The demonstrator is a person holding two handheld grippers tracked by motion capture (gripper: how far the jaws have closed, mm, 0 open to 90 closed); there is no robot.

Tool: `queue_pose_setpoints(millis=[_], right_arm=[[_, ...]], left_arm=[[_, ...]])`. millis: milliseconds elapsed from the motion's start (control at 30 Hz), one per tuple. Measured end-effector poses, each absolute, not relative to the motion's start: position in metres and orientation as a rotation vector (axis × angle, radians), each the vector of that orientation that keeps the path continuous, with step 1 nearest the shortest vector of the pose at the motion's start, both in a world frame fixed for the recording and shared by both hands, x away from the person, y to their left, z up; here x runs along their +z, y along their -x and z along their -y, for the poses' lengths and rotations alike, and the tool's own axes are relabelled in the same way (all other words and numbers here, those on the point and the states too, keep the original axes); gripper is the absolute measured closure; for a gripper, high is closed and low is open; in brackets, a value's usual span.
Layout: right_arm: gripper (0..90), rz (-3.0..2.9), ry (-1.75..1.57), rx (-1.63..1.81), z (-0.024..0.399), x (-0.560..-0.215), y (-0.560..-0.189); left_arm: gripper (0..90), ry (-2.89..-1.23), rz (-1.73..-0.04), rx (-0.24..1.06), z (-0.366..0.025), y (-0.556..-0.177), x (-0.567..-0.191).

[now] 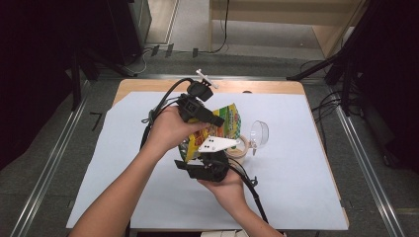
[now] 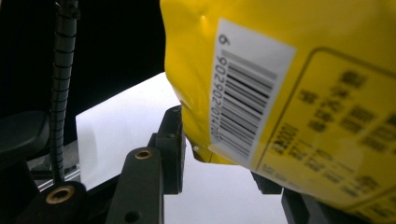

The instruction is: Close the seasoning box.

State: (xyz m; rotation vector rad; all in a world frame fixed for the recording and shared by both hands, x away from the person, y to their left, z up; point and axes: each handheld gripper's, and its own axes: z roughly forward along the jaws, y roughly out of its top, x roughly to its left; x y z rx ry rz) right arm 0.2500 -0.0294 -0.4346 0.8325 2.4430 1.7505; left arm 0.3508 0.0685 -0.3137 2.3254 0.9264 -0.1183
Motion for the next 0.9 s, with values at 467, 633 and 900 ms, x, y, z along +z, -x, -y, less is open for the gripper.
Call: queue_pose_setpoints(millis=[467,633,900], right_arm=[[62.8,-2.414,-0.804,1.751,0.0317,-0.4284,-0.2484],[62.9,-2.429,-0.822,1.739,0.0301,-0.4323,-0.2494],[62.9,-2.426,-0.827,1.742,0.0312,-0.4325,-0.2498]], left_arm=[[78.3,-2.320,-0.936,-0.119,-0.0699,-0.3534,-0.3110],[78.4,-2.331,-0.933,-0.125,-0.0673,-0.3538,-0.3140],[78.4,-2.325,-0.938,-0.125,-0.0673,-0.3547,-0.3150]])
